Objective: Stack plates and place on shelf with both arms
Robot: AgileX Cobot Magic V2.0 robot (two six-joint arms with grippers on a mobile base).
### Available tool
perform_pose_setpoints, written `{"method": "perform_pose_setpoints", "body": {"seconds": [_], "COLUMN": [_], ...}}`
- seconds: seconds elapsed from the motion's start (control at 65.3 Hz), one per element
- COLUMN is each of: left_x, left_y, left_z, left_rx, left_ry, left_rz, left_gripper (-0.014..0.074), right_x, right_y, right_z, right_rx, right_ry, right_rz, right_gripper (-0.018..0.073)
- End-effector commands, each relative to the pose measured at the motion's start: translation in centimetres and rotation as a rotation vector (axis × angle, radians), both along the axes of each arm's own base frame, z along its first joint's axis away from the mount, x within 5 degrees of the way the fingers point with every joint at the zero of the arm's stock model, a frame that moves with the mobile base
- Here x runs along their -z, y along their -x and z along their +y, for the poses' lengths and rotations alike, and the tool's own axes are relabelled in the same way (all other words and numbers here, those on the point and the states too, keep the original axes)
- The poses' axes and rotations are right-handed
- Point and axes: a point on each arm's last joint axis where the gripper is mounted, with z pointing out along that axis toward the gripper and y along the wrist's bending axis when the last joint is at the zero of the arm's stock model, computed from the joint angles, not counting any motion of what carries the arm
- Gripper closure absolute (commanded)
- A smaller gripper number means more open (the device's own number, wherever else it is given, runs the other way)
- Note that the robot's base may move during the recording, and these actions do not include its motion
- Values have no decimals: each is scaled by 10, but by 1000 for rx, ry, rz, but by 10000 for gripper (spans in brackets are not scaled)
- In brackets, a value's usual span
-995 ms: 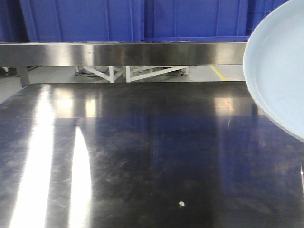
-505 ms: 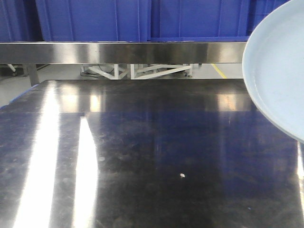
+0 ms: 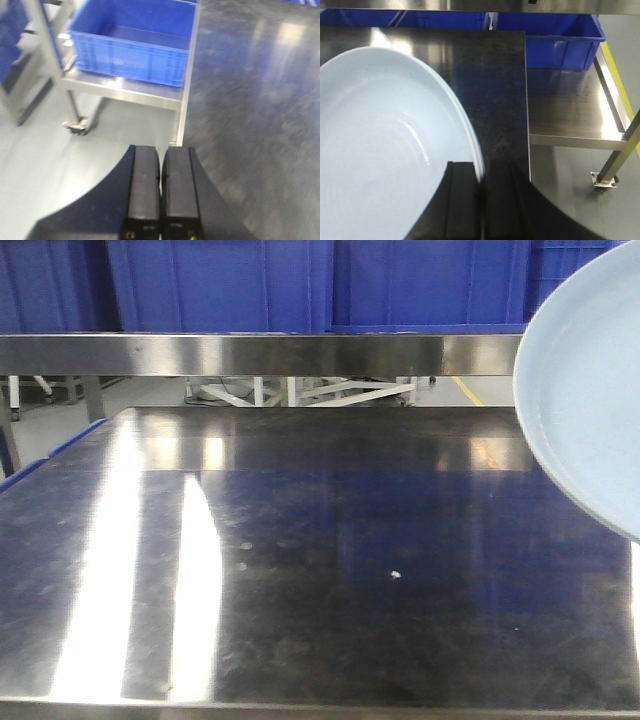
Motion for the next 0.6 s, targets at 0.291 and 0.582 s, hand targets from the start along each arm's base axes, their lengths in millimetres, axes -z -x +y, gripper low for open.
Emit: {"method": "perform_pose_setpoints", "body": {"seconds": [0.291, 0.582], "left_x": [-16, -16], "left_y": [-5, -5], "left_z": [-1, -1], "left_rx": [6, 6], "left_ry": [10, 10], "left_rz": [-99, -99], "left_gripper": [513, 513], "right_x": [-17, -17], "right_y": [-3, -3], "right_z": [0, 0], "right_rx": [-2, -2], "right_ry": [-8, -7], "right_rz": [-112, -111], "right_gripper": [534, 534]}}
